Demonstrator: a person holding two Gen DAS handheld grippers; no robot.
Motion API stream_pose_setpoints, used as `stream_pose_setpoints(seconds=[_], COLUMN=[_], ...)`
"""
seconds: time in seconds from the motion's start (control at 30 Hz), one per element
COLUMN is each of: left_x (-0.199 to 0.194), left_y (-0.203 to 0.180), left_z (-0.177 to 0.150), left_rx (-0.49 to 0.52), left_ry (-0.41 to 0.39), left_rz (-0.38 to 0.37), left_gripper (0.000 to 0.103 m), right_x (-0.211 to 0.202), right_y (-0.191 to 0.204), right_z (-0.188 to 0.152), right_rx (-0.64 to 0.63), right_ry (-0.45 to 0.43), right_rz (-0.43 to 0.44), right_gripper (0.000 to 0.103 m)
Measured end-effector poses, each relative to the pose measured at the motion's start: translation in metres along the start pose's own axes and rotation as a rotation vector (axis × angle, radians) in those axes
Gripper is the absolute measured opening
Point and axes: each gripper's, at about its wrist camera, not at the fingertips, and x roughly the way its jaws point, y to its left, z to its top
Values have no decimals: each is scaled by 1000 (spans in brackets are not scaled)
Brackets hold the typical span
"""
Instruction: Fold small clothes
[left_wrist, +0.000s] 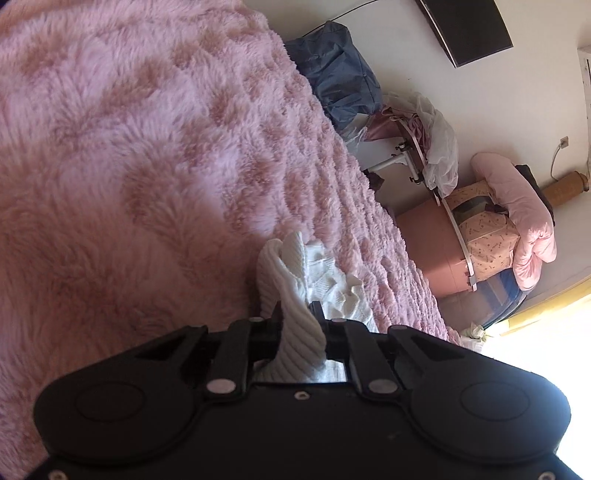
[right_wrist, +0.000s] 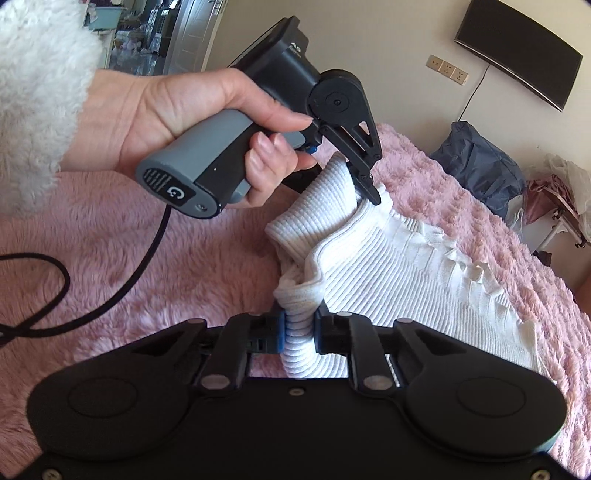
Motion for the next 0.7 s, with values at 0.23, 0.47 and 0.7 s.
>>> stream_pose_setpoints(seconds=[0.23, 0.47, 0.7], left_x=[12, 42, 74], left_y=[-51, -95, -132], left_z=[-2, -15, -26], left_rx=[37, 36, 129], left_ry=[4, 27, 74], left_rz=[-42, -81, 83], left_gripper=[7, 7, 6], right_x=[-25, -44, -44], right_y=[-35, -71, -105], right_z=[0, -13, -34], right_rx=[124, 184, 298], right_ry=[-41, -63, -32], right_rz=[-49, -93, -29], right_gripper=[14, 13, 12])
